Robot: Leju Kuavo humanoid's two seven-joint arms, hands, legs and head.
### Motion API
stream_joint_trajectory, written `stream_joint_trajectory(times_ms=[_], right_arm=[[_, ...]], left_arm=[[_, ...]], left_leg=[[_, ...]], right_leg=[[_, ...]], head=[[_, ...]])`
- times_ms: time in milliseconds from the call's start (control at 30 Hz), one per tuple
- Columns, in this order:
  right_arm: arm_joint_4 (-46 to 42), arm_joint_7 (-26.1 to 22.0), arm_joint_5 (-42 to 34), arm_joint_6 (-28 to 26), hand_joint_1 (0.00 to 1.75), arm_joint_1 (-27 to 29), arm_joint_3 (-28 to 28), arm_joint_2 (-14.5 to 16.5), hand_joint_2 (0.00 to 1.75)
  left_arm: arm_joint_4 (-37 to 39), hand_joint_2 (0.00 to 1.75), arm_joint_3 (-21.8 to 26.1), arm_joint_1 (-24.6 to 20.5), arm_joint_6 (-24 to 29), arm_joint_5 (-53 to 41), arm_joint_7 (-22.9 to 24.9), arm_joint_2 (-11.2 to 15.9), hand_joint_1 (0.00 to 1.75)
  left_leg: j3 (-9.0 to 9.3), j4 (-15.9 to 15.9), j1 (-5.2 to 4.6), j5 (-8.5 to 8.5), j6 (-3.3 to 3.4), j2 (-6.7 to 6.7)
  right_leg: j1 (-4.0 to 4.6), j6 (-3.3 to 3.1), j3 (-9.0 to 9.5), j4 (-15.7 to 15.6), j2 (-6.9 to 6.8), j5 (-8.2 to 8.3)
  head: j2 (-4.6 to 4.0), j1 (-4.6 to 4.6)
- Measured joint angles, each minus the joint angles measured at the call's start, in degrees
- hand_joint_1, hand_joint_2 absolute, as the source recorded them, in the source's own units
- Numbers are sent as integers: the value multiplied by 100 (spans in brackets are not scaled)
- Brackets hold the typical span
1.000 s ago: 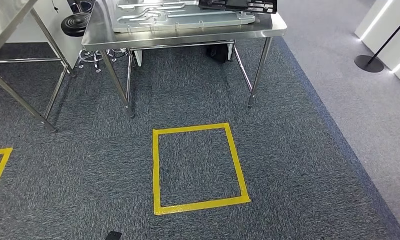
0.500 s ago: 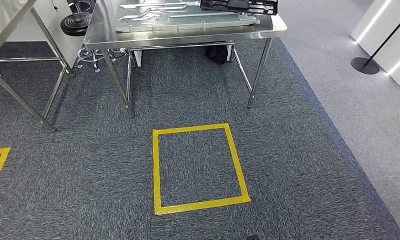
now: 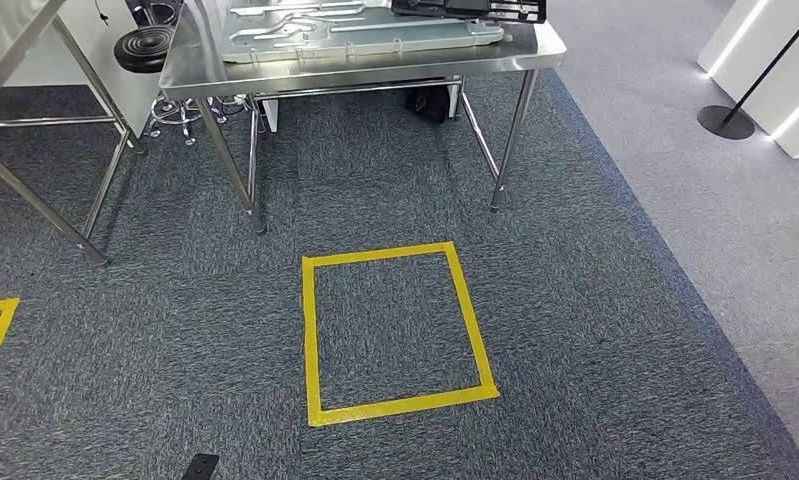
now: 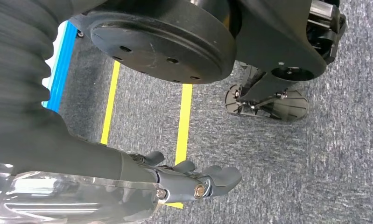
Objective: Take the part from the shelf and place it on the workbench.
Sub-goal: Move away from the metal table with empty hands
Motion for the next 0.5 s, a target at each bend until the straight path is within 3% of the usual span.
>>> stream_joint_trajectory(times_ms=[67,133,167,200,233,333,400,500], right_arm=[[-38,0,-155,14,0,19,112,-14,175],[-116,0,-311,26,0,32,226,-35,175],[-172,0,-388,31,0,35,283,-47,175],[-236,1,-457,35,0,35,333,-57,175],[-313,2,-526,37,0,35,383,-69,175],[-568,3,-733,58,0,27,524,-120,175],[-705,1,-879,83,0,22,621,-169,175],[-800,-2,-1119,114,0,83,775,-238,175]], left_arm=[[-25,0,-244,78,-20,297,4,41,0],[-25,0,-479,221,-43,590,9,75,0],[-22,0,-593,311,-52,734,11,92,0],[-15,0,-693,405,-60,860,13,106,0],[-2,0,-796,497,-67,990,14,122,0],[60,0,-1106,744,-90,1366,18,167,0],[90,0,-1328,868,-110,1624,24,189,0],[85,0,-1677,978,-131,2051,28,228,0]], left_leg=[[-153,372,4,-257,-47,-17],[-489,1141,28,-639,-90,-27],[-637,1471,40,-751,-111,-27],[-696,1605,52,-747,-128,-27],[-641,1490,65,-623,-142,-27],[-121,379,100,-97,-150,-35],[8,78,94,-45,-88,-56],[-6,62,75,-18,38,-60]], right_leg=[[-33,-52,33,-76,-24,42],[-21,-73,26,-72,-38,44],[-18,-74,20,-62,-39,40],[-19,-72,18,-50,-37,34],[-23,-63,20,-35,-31,24],[-29,13,6,61,-11,-40],[-8,78,-32,118,-5,-66],[-21,171,-55,149,-1,-90]], head=[[-1,-1],[-1,-2],[-1,-2],[-1,-2],[-1,-2],[-2,-1],[0,0],[-1,0]])
